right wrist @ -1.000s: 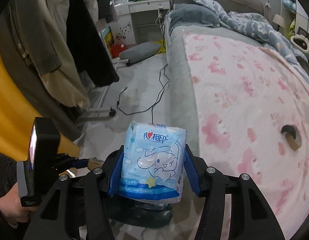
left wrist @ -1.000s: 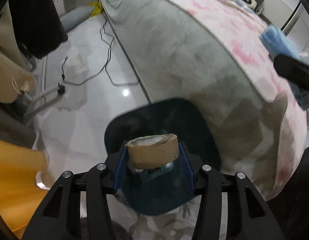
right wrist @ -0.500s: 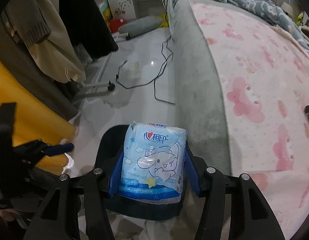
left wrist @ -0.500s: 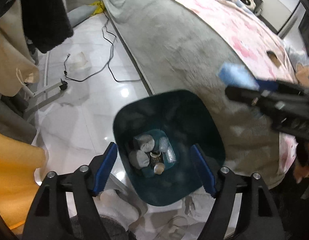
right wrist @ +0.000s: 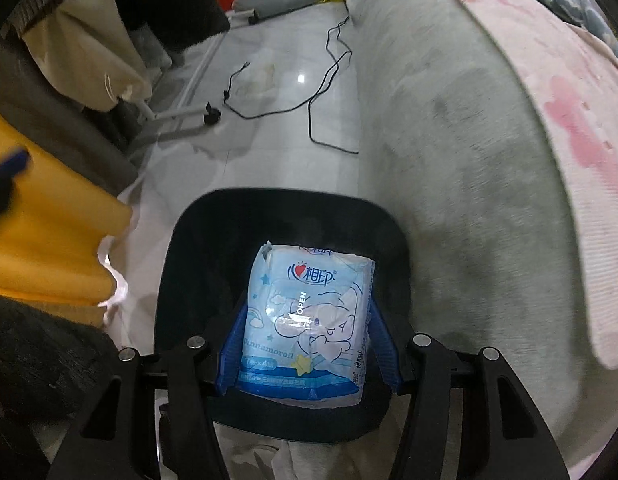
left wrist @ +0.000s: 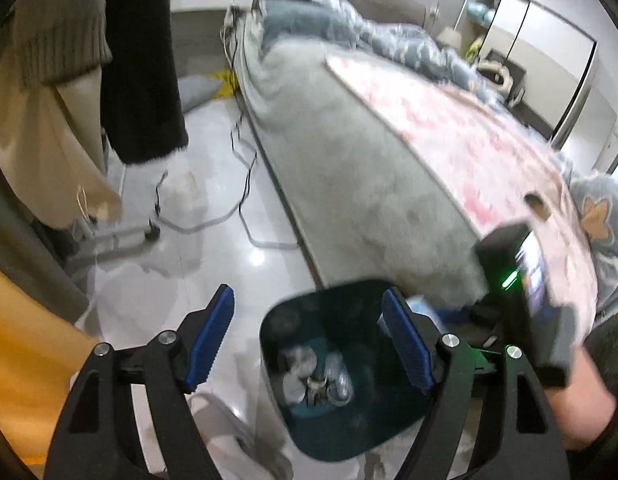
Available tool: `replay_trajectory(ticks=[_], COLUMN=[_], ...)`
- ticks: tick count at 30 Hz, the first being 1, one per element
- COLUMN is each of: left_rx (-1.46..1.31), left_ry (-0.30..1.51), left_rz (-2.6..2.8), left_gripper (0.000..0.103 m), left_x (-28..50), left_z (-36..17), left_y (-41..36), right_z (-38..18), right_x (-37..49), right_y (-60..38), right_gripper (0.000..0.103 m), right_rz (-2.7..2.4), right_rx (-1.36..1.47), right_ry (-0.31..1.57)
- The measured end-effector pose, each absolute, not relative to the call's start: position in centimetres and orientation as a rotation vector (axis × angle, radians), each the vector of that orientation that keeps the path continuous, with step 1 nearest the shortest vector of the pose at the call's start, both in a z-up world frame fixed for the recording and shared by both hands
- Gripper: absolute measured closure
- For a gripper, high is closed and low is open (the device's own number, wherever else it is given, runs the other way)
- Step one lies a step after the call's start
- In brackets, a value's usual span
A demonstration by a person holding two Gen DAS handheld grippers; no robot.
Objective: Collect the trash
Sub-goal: 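Lower the blue tissue pack into the bin and open the right tool, then move both open tools back over the bed toward the tan tape ring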
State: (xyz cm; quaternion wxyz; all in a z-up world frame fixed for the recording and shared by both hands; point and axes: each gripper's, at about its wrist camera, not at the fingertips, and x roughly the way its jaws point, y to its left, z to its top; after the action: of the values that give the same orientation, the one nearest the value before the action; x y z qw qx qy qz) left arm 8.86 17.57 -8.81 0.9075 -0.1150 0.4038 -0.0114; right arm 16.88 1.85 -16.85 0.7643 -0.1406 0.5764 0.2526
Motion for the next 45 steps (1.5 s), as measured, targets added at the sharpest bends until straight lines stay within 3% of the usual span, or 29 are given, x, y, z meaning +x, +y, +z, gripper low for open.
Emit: replay_trajectory(ticks=[8, 12, 16, 19, 38, 45], left_rx=[-0.274, -0.279, -0.320, -0.325, -0.351, -0.306], left_ry=[0.706, 0.659, 0.606, 0.585, 0.561, 0.579], left_rz=[-0.028, -0.023, -0.034, -0.041, -0.090, -0.148], left_gripper=[0.021, 0.021, 0.019, 0.019, 0.006, 0.006], left_x=[8.9, 9.0, 9.3, 9.5, 12.0, 14.0], left_z=[-4.7, -2.5, 0.1, 1.3, 3.9, 3.3], left_y=[17.9, 17.9, 18.3, 18.2, 15.8, 12.0], right_z=[-18.6, -18.7, -16.7, -14.7, -3.7, -1.0], right_x=[16.1, 15.4, 14.5, 14.0, 15.7, 17.3], right_y=[2.6, 2.2, 1.8, 1.2, -8.2, -12.7], right_gripper=[0.046, 0.035, 0.013, 0.008, 0.004, 0.004], right_rz=[0.563, 0.559, 0.589, 0.610, 0.511, 0.434], right_rx=[-0.358, -0.380, -0.343, -0.304, -0.196, -0.235], right_ry=[1.291, 1.275, 1.183, 1.124, 0.839, 0.727])
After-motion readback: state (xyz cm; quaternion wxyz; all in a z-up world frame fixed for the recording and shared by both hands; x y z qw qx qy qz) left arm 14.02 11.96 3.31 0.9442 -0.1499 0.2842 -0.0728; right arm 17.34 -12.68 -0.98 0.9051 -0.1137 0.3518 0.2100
